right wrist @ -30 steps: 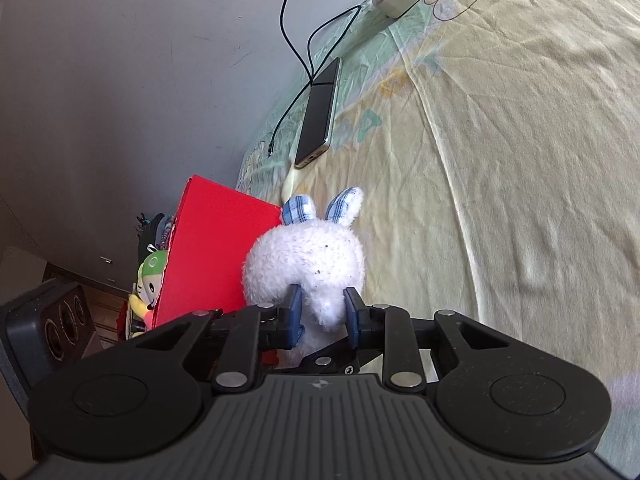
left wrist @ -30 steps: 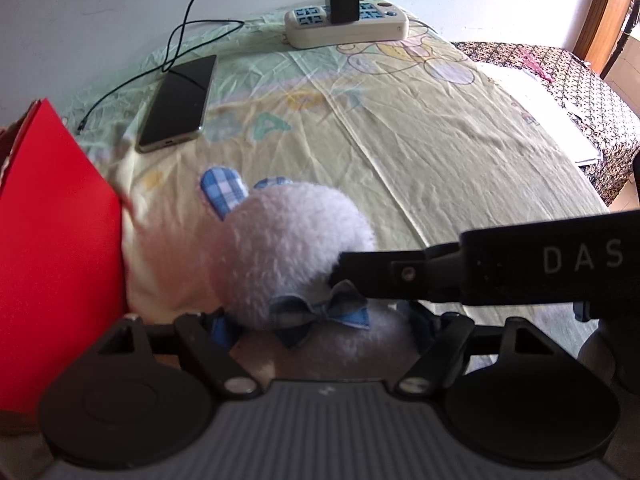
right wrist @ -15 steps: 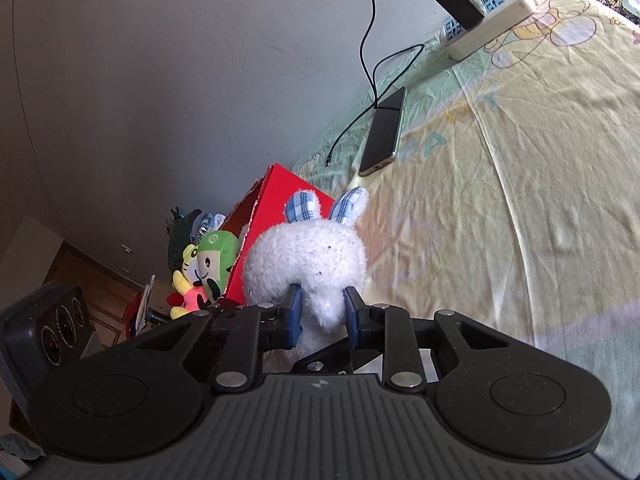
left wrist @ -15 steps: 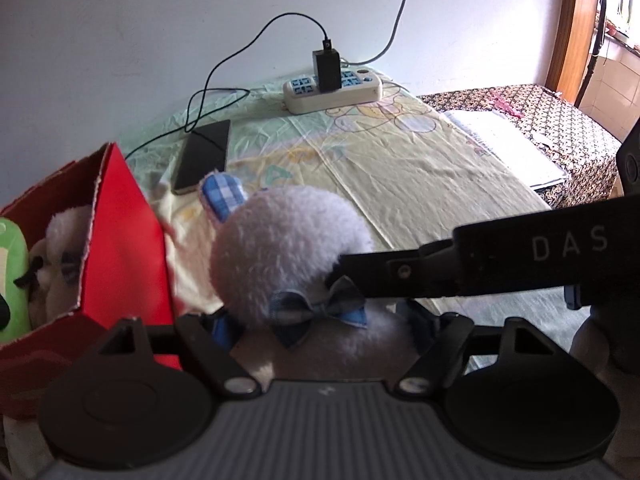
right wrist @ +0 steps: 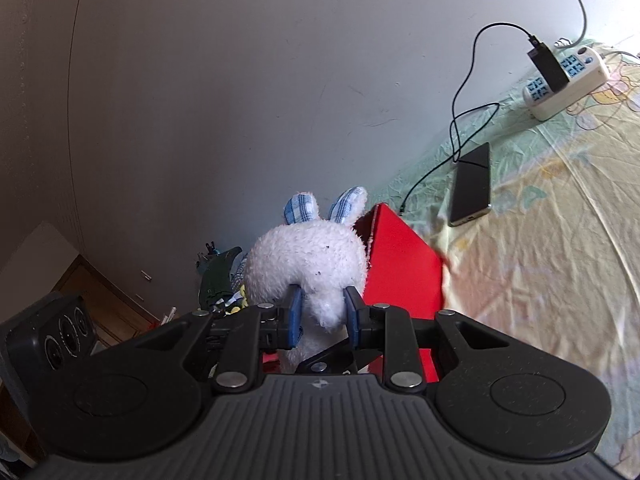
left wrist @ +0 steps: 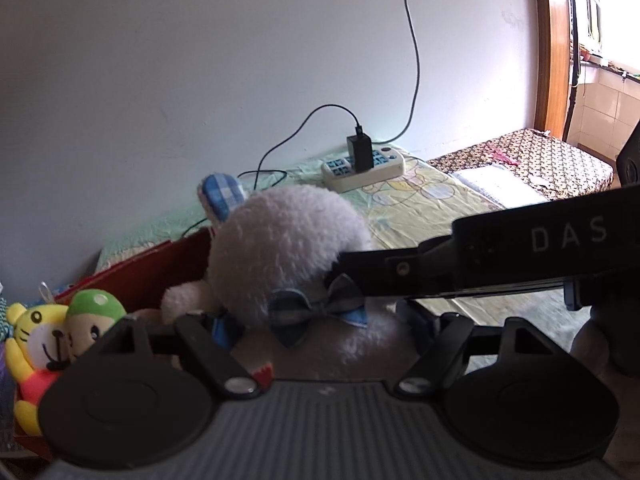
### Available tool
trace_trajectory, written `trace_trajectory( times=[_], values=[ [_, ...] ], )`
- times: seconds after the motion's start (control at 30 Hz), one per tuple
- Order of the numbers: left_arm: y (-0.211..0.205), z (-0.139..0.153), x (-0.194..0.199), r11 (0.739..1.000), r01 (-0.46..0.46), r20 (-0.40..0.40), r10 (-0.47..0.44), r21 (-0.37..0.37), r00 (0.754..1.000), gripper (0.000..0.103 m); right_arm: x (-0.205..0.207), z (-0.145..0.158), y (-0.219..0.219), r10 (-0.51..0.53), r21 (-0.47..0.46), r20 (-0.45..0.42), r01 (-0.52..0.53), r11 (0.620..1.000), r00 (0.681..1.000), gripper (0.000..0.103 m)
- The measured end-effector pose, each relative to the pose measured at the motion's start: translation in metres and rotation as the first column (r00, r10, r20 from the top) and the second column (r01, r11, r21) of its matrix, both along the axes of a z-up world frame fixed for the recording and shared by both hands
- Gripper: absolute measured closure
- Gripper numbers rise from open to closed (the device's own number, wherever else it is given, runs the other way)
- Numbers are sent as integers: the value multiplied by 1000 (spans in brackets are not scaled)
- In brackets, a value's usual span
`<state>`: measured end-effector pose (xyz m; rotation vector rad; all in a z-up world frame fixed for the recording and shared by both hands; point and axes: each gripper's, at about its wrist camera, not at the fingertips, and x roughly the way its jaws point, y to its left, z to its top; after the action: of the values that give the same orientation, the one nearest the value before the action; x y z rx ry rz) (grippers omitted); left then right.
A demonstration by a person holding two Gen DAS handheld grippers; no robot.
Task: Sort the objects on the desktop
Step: 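Lower the pink bunny plush into the red box and open the right gripper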
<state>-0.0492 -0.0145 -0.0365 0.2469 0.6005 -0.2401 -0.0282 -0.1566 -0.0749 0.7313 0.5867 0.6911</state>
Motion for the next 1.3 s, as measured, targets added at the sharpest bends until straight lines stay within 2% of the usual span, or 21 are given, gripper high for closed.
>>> trace_trajectory(
  times=[0.3, 0.53, 0.63, 0.67, 0.7, 0.77, 0.83, 0.87, 0.97, 1.1, 1.17, 1.3],
  values=[
    [80, -1, 22, 999, -31, 21, 31, 28, 999, 24, 22, -1, 83, -6, -27, 26, 7, 1000, 1000, 76],
    [115, -19, 50, 998, -57, -31, 58, 39, 998, 20, 38, -17, 125, -61, -84, 2, 61, 995, 998, 76],
    [127, -26, 57, 997, -65, -51, 66, 33, 996, 17, 43, -23, 132, -102, -138, -14, 99, 985, 995, 76],
    [128, -29, 59, 996, -74, -50, 76, 41, 996, 14, 44, -25, 133, -114, -153, -17, 110, 982, 993, 82],
    [132, -31, 61, 996, -81, -48, 83, 41, 995, 9, 44, -26, 135, -113, -159, -15, 109, 981, 993, 83],
    [138, -32, 61, 996, -89, -51, 90, 21, 995, 6, 44, -25, 139, -111, -183, -9, 107, 977, 994, 82],
    [144, -31, 58, 995, -98, -66, 97, -3, 993, 5, 40, -23, 145, -108, -217, 9, 107, 970, 994, 79],
    [146, -29, 56, 995, -103, -69, 101, -12, 992, 6, 39, -23, 144, -107, -211, 8, 106, 972, 994, 76],
    [152, -21, 42, 992, -109, -70, 104, -70, 992, 6, 33, -22, 137, -125, -173, -10, 121, 977, 992, 75],
    [156, -13, 25, 988, -128, -67, 123, -84, 990, 5, 19, -17, 124, -154, -174, -19, 149, 974, 988, 74],
    [159, -9, 19, 985, -145, -84, 137, -96, 987, 4, 10, -15, 118, -172, -190, -30, 163, 968, 985, 70],
    [163, -5, 4, 973, -192, -118, 177, -126, 977, 0, -10, -13, 108, -201, -229, -35, 188, 955, 979, 71]
  ],
)
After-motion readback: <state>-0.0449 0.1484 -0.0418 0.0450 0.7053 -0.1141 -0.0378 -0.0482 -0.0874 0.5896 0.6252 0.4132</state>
